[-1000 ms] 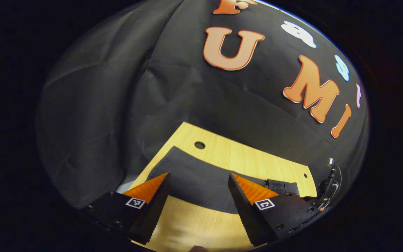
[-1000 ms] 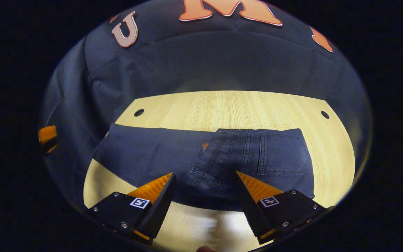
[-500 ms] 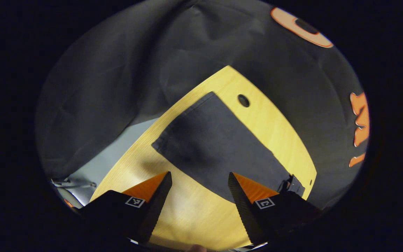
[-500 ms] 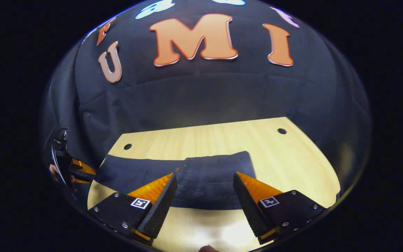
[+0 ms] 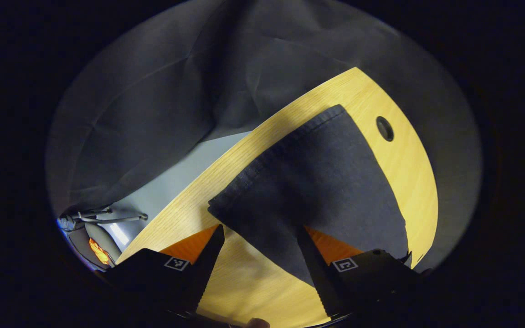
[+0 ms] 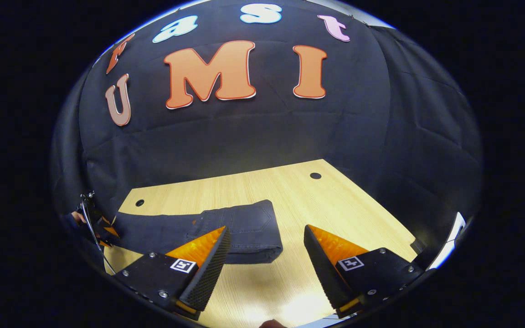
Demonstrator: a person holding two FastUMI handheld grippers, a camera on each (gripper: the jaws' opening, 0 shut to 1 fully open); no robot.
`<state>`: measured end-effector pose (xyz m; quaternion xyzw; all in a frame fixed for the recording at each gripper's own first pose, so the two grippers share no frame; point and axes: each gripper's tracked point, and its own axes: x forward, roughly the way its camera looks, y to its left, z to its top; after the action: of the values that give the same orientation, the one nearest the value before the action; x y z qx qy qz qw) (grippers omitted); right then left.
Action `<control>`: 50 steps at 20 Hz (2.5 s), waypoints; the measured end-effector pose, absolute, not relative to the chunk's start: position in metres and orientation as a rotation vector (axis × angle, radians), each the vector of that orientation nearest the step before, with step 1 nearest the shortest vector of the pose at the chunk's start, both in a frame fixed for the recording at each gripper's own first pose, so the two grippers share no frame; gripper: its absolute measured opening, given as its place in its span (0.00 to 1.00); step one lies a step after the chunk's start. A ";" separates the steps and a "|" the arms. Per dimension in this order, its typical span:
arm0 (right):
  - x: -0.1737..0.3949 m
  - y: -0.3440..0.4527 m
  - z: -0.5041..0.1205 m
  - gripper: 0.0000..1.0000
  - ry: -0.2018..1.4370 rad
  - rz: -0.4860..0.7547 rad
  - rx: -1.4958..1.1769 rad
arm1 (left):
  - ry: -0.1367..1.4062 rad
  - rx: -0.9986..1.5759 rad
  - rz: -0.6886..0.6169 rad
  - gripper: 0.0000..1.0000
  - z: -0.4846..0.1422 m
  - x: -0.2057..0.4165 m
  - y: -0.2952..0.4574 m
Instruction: Grasp the waist and the cuffs of the jeans and fold them to make the two legs overlap; first hold the waist and fold one-third of the jeans toward the cuffs, then hold the cuffs and fold the remaining one-third in the same direction to finish folding.
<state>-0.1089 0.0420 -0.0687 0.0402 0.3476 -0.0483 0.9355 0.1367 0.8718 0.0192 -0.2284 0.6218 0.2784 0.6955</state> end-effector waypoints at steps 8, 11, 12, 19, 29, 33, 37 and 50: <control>-0.114 0.038 -0.070 0.98 0.707 -0.111 0.121 | 1.368 -0.465 0.693 0.97 0.010 0.151 0.872; -0.114 0.036 -0.076 0.98 0.719 -0.108 0.123 | 1.304 -0.457 0.640 0.62 0.013 0.165 0.868; -0.114 0.036 -0.078 0.98 0.720 -0.107 0.129 | 1.268 -0.484 0.628 0.35 0.008 0.172 0.861; -0.122 0.018 -0.081 0.98 0.737 -0.126 0.136 | 1.057 -0.486 0.433 0.03 0.030 0.190 0.850; -0.087 0.034 -0.072 0.97 0.713 -0.043 0.125 | 0.831 -0.414 0.212 0.04 0.164 0.200 0.803; -0.076 0.029 -0.071 0.97 0.701 -0.026 0.125 | 0.767 -0.373 0.135 0.04 0.201 0.210 0.767; -0.068 0.017 -0.073 0.97 0.693 -0.022 0.139 | 0.722 -0.329 0.066 0.04 0.235 0.210 0.726; -0.043 -0.033 -0.097 0.97 0.707 -0.001 0.171 | 0.690 -0.255 -0.127 0.04 0.295 0.209 0.560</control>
<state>-0.0431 -0.0334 -0.0972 0.0836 0.3456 -0.0007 0.9346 0.2090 0.5599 0.2950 -0.1246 0.3371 -0.0619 0.9311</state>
